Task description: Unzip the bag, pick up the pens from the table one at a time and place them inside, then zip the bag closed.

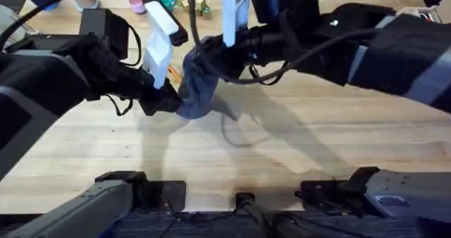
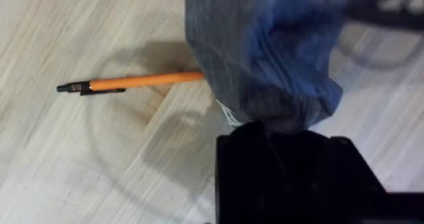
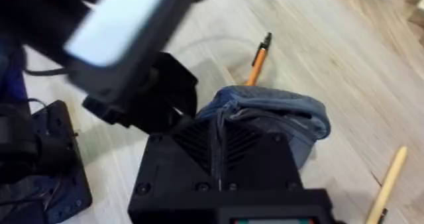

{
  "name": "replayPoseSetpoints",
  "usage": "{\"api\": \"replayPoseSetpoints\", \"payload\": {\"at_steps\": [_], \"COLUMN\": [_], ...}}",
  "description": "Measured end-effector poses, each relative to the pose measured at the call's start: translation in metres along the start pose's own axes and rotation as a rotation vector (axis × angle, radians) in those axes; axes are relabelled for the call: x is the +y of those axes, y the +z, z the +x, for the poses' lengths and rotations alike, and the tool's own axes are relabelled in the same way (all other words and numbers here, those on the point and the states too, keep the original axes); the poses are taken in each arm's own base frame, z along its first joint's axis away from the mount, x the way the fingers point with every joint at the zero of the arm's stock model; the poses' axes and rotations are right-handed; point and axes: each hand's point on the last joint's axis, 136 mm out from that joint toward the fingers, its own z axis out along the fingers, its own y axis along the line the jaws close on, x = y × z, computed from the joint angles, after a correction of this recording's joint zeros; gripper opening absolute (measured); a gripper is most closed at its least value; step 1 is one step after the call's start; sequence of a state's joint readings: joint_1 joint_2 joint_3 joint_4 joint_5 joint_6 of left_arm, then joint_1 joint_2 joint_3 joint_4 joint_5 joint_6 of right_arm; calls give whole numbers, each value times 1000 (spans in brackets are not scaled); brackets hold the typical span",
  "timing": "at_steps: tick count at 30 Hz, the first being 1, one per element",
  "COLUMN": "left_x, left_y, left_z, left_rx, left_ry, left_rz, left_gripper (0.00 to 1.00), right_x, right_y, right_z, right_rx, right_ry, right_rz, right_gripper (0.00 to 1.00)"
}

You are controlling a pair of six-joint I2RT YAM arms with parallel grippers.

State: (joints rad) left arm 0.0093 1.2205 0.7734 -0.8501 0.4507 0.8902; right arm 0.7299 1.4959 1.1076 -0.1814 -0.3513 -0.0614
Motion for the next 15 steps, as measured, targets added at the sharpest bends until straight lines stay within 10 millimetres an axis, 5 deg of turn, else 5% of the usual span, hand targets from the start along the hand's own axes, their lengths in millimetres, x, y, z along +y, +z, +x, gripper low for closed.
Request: {"api": "replayPoseSetpoints", "payload": {"at_steps": [10, 15], "left_x": [-1, 1], "left_y": [0, 0], "left_z": [4, 1], "left_rx": [19, 4], "left_ry": [-7, 0], "left_rz": [2, -4], "left_gripper": [44, 43], "right_x": [32, 41], "right_y": [5, 5], "right_z": [-3, 5], "right_rx": [3, 40], "right_ry": [-61, -65], "right_rz": [-50, -70], "right_gripper": [79, 789]}}
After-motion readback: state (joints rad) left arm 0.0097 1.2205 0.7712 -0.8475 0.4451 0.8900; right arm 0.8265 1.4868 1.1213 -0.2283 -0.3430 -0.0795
